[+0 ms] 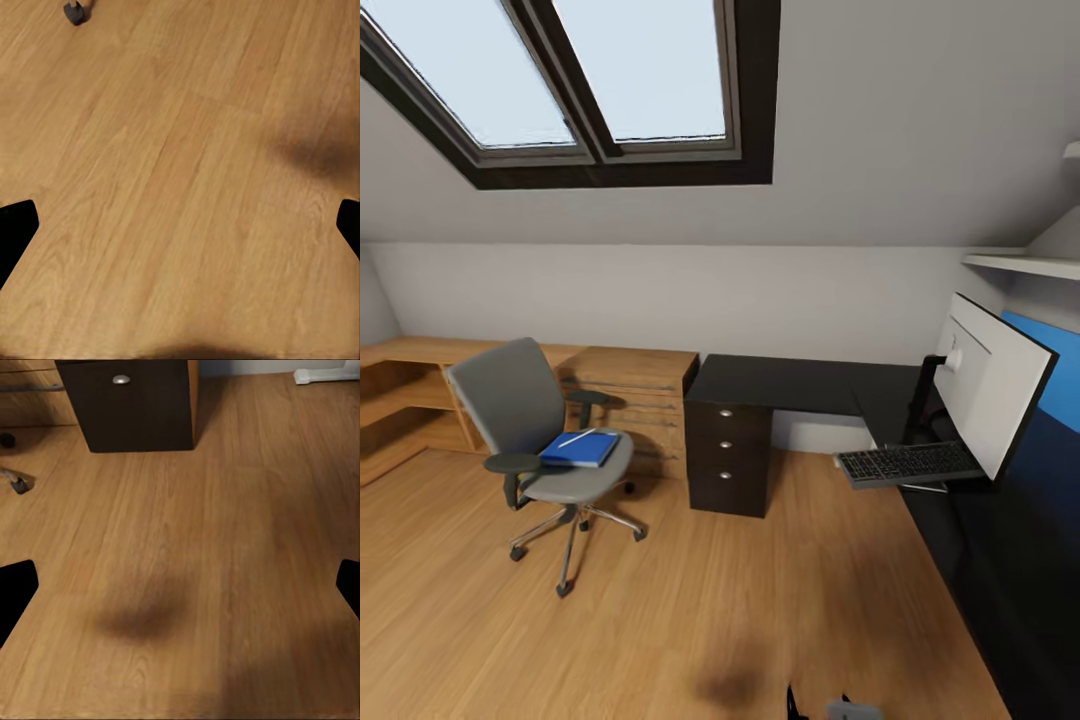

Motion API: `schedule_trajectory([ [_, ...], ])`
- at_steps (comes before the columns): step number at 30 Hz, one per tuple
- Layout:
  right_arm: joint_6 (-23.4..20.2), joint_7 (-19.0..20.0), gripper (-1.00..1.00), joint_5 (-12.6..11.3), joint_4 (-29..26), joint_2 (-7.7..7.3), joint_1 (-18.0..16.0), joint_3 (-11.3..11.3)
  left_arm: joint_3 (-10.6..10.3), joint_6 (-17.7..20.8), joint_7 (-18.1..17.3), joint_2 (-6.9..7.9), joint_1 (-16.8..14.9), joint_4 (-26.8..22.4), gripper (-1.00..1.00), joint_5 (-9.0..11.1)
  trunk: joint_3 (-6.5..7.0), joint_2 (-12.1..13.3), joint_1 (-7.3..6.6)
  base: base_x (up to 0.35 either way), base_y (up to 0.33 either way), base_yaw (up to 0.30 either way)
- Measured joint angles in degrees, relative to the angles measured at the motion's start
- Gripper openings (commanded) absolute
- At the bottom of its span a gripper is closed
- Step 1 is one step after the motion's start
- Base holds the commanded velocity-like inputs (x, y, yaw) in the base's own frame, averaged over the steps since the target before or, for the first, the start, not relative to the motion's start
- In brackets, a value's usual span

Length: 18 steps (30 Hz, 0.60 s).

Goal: In the bedroom, organize the workspace by keeping the computer under the desk, ensuring the monitor is on the desk, placing the keyboard on the desk next to the monitor, placing the mouse on the desk next to the keyboard, moving the folder from the swivel chair onto the desk next to the mouse, stacking the notebook on top of the folder with the pen on top of the notebook, and positioning the swivel chair next to the desk.

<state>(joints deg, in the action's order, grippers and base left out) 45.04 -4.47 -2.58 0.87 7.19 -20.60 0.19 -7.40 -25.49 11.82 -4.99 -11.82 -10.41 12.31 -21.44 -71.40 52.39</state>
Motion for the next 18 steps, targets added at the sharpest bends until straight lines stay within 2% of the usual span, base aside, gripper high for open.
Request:
schedule_trajectory([
  [6,0.0,0.1,1.00,0.0,0.0,-0.01,0.0,0.0,0.0,0.0,0.0,0.00,0.0,0.0,1.00,0.0,-0.55,0.0,0.00,-0.307,0.133,0.000],
  [13,0.0,0.0,1.00,0.0,0.0,0.00,0.0,0.0,0.0,0.0,0.0,-0.02,0.0,0.0,1.00,0.0,-1.19,0.0,0.01,-0.328,0.045,-0.015],
  [18,0.1,0.0,1.00,0.1,0.0,-0.01,0.0,0.1,0.0,0.0,0.0,-0.03,0.0,0.0,1.00,0.0,-1.50,0.0,0.01,-0.336,0.004,-0.185],
])
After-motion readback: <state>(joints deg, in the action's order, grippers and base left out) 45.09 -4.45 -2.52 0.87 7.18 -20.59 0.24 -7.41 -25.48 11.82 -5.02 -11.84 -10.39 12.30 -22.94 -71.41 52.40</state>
